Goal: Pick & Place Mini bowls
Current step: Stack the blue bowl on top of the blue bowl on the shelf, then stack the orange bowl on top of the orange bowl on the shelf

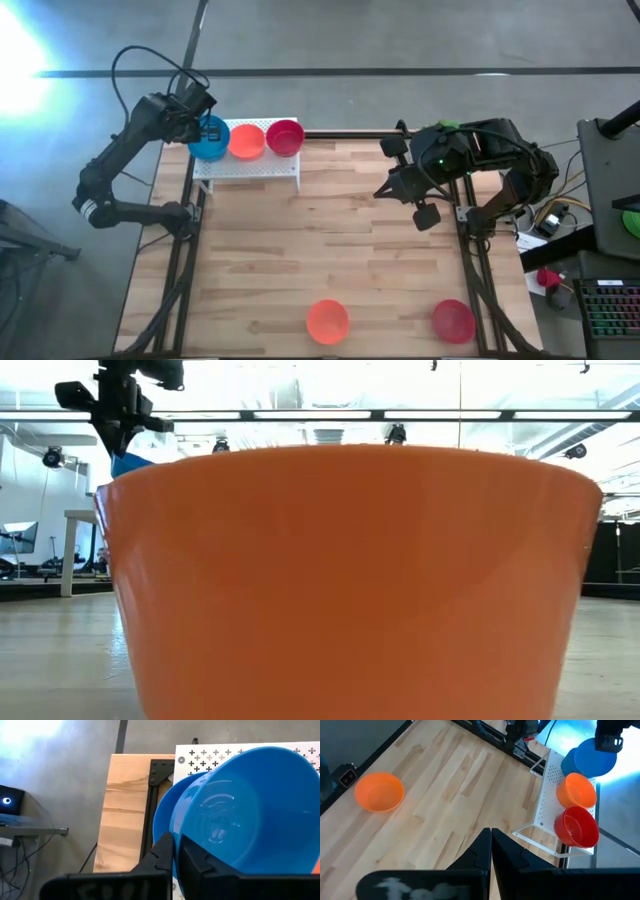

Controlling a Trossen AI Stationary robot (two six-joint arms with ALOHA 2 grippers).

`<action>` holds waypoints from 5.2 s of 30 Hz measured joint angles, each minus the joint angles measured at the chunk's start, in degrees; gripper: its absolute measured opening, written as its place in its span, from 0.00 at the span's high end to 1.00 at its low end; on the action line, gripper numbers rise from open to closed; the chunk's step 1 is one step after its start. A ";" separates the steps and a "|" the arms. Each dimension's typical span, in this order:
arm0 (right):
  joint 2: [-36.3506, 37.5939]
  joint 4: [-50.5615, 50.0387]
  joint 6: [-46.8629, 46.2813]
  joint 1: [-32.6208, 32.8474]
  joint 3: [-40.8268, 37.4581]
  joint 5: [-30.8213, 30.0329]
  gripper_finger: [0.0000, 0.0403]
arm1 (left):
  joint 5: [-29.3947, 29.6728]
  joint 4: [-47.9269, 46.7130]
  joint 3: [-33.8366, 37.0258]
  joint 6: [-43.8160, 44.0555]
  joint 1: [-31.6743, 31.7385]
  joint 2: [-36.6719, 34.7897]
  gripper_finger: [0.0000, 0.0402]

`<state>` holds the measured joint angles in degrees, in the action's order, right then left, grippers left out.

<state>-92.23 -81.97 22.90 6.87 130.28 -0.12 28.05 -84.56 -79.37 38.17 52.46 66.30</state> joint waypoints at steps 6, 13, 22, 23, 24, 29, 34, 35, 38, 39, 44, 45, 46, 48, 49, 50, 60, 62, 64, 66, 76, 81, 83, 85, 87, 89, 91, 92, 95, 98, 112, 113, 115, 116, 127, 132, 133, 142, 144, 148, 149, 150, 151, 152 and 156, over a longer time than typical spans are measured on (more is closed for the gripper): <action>0.00 1.20 0.28 -0.02 0.00 -0.02 0.98 | -0.09 -0.04 0.01 -1.08 0.05 0.00 0.89; 0.00 1.31 0.28 -0.02 0.00 -0.01 0.98 | -0.11 -0.42 -0.14 -2.06 0.05 -0.02 0.81; 0.00 1.33 -0.20 -0.02 0.00 0.00 0.98 | -0.11 -1.54 -3.23 -3.06 0.03 -0.02 0.81; 0.00 1.35 -0.24 -0.02 0.00 -0.02 0.98 | -0.13 -1.65 -3.60 -3.22 0.03 -0.03 0.81; 0.00 1.35 -0.24 -0.02 0.00 0.00 0.98 | -0.13 -1.65 -3.92 -3.51 0.03 -0.04 0.81; 0.00 1.35 -0.38 -0.02 0.00 -0.02 0.98 | -0.17 -2.03 -5.98 -6.55 -0.01 -0.07 0.81; 0.00 1.35 -1.90 -0.02 0.00 -0.02 0.98 | -1.03 -3.08 -9.84 -8.67 -0.80 -0.70 0.82; 0.00 1.35 -2.98 -0.02 0.00 -0.02 0.98 | -1.57 -3.11 -10.46 -9.25 -1.39 -1.18 0.83; 0.00 1.20 -6.34 -0.02 0.00 -0.02 0.98 | -2.07 -2.73 -11.48 -10.23 -4.31 -3.52 0.90; 0.00 1.02 -7.54 -0.02 0.00 -0.02 0.98 | -2.04 -2.41 -11.48 -10.33 -5.61 -4.53 0.93; 0.08 -3.35 -14.56 -0.02 0.00 -0.02 0.98 | -1.99 -2.03 -10.74 -10.42 -13.68 -9.32 0.99; 0.09 -4.50 -16.26 -0.02 0.00 -0.02 0.98 | -1.99 -2.05 -10.40 -9.74 -15.41 -10.11 0.99; 0.09 -5.69 -17.89 -0.02 0.00 -0.02 0.98 | -1.99 -2.04 -10.07 -9.14 -17.15 -10.86 0.99; 0.11 -7.69 -21.41 0.07 0.00 -0.02 0.98 | -1.98 -1.41 -9.20 -8.54 -20.58 -12.11 1.00; 0.11 -8.22 -23.10 0.09 -0.07 -0.02 0.98 | -1.94 -0.76 -8.72 -8.53 -22.46 -12.64 1.00; 0.14 -8.10 -24.57 0.15 -0.40 -0.02 0.98 | -1.92 0.02 -8.22 -8.77 -24.29 -13.05 1.00; 0.24 -7.92 -30.31 2.83 -5.82 -0.07 0.98 | -10.35 9.65 -2.26 -15.50 -42.01 -12.61 1.00; 0.24 -7.19 -30.36 3.84 -7.15 -0.06 0.98 | -13.08 13.48 -1.03 -18.36 -46.13 -11.91 1.00; 0.49 -6.10 -30.43 4.80 -8.35 -0.04 0.98 | -15.56 16.19 -0.11 -21.50 -50.16 -10.63 1.00; 0.75 -4.59 -30.43 5.42 -9.12 -0.04 0.98 | -17.11 17.26 0.15 -23.67 -53.97 -8.88 1.00; 1.21 -2.89 -30.45 7.14 -8.87 -0.11 0.98 | -19.03 21.59 0.15 -24.58 -67.46 0.51 1.00; 1.40 -2.91 -31.72 7.15 -8.87 -0.13 0.98 | -23.17 25.08 0.15 -19.83 -68.32 4.93 1.00; 1.48 -2.95 -31.60 7.28 -8.87 -0.10 0.98 | -24.85 26.29 0.15 -20.12 -68.31 6.40 1.00; 1.69 -2.99 -29.83 7.84 -8.87 -0.10 0.98 | -26.77 27.82 0.15 -20.42 -68.32 7.81 1.00; 2.02 -3.19 -27.22 8.47 -8.87 -0.05 0.98 | -28.90 29.26 0.15 -18.65 -68.35 9.32 1.00; 2.64 -3.90 -25.18 9.09 -8.87 0.11 0.98 | -30.39 30.33 0.15 -15.02 -68.40 10.86 1.00; 3.49 -5.13 -24.08 9.42 -8.87 0.11 0.98 | -31.02 30.74 0.15 -11.26 -68.40 12.34 0.98; 4.07 -5.52 -23.74 9.54 -8.87 0.10 0.98 | -31.60 30.87 0.15 -10.01 -68.38 13.09 0.97; 6.09 -5.75 -22.92 9.75 -8.87 0.05 0.98 | -33.15 31.07 0.15 -8.52 -68.34 15.33 0.90; 8.27 -5.75 -22.89 9.77 -8.87 0.07 0.98 | -33.55 32.73 0.15 -8.04 -68.40 17.32 0.83; 12.68 -6.12 -21.89 9.75 -9.05 0.16 0.98 | -34.72 49.48 0.10 -15.73 -72.78 30.59 0.76; 12.72 -6.13 -21.38 9.75 -9.17 0.16 0.98 | -34.72 50.28 0.10 -15.64 -72.94 31.40 0.76; 12.72 -6.12 -20.69 9.75 -9.53 0.16 0.98 | -34.71 51.11 0.10 -14.95 -73.27 33.17 0.76; 12.70 -6.12 -20.44 9.75 -9.78 0.16 0.98 | -34.71 51.43 0.10 -14.46 -73.42 34.07 0.76; 12.66 -6.17 -18.00 9.75 -13.16 0.28 0.98 | -37.48 58.84 0.10 -13.47 -74.40 40.59 0.76; 12.80 -6.15 -17.75 9.75 -13.18 0.56 0.98 | -37.47 59.54 0.10 -12.07 -74.50 42.85 0.76; 12.90 -6.15 -17.78 9.75 -13.18 0.57 0.98 | -37.48 59.68 0.10 -11.51 -74.50 43.40 0.76; 13.16 -6.14 -18.21 9.75 -13.18 0.55 0.98 | -37.86 63.33 0.10 -9.19 -74.50 46.46 0.76; 13.24 -6.15 -18.19 9.75 -13.18 0.55 0.98 | -37.86 63.38 0.10 -7.95 -74.52 46.82 0.76; 13.43 -6.12 -18.23 9.75 -13.18 0.55 0.98 | -38.19 63.36 0.10 -5.56 -74.55 47.92 0.76; 13.49 -6.12 -18.21 9.75 -13.18 0.55 0.98 | -38.69 63.37 0.10 -5.52 -74.57 48.19 0.76; 13.51 -6.12 -18.24 9.75 -13.18 0.55 0.98 | -39.52 63.27 0.10 -5.55 -74.57 48.33 0.76; 13.51 -6.12 -18.32 9.75 -13.18 0.55 0.98 | -40.27 63.09 0.10 -5.63 -74.57 48.48 0.76; 13.51 -6.11 -18.34 9.75 -13.18 0.55 0.98 | -41.06 63.07 0.10 -5.65 -74.57 48.60 0.77; 13.63 -6.10 -18.23 9.75 -13.18 0.53 0.98 | -41.94 62.85 0.10 -5.56 -74.66 48.68 0.89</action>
<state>-78.60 -88.07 4.67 16.62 117.10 0.40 -13.89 -21.71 -79.26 32.60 -22.20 114.98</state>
